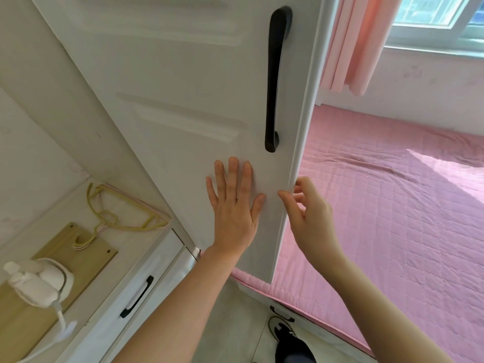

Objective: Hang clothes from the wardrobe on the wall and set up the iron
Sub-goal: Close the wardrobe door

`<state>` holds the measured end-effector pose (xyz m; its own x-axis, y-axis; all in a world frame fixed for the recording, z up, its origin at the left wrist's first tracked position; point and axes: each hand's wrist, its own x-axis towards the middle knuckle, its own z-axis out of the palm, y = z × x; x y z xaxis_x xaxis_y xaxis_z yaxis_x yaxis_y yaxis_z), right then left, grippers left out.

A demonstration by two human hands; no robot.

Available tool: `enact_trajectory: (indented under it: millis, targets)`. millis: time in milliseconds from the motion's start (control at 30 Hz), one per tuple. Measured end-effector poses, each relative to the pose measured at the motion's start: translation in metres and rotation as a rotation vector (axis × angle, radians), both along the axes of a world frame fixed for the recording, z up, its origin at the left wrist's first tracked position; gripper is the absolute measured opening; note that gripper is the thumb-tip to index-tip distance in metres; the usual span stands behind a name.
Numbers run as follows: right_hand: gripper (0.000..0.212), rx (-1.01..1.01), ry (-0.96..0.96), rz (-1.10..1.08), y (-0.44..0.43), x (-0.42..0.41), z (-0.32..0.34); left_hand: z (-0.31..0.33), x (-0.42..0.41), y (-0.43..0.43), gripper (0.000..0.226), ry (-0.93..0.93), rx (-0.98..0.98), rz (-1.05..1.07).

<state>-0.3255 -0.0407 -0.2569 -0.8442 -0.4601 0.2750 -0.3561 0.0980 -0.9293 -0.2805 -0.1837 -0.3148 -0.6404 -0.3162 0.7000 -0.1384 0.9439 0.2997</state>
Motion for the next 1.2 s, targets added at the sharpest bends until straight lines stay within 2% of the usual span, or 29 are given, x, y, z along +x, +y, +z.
enact_trajectory:
  millis: [433, 500, 667, 733, 867, 1067, 1200]
  targets:
    - [0.013, -0.043, -0.010, 0.115, -0.032, -0.128, -0.006, -0.006, -0.103, -0.014, 0.070, -0.012, -0.052, 0.256]
    - [0.024, -0.051, 0.005, 0.130, -0.042, -0.143, -0.012, -0.005, -0.115, -0.018, 0.072, -0.032, -0.066, 0.301]
    - [0.076, -0.050, 0.070, 0.194, -0.069, -0.172, -0.013, 0.001, -0.135, -0.031, 0.075, -0.142, -0.124, 0.404]
    - [0.084, -0.057, 0.125, 0.231, -0.081, -0.184, -0.013, 0.005, -0.140, -0.039, 0.073, -0.203, -0.163, 0.438]
    - [0.085, -0.043, 0.188, 0.276, -0.104, -0.210, -0.014, 0.016, -0.141, -0.056, 0.070, -0.251, -0.278, 0.488]
    - [0.088, -0.005, 0.228, 0.327, -0.142, -0.246, -0.015, 0.050, -0.148, -0.091, 0.067, -0.146, -0.373, 0.566]
    - [0.090, 0.007, 0.235, 0.354, -0.165, -0.261, -0.014, 0.060, -0.152, -0.116, 0.066, -0.206, -0.434, 0.634]
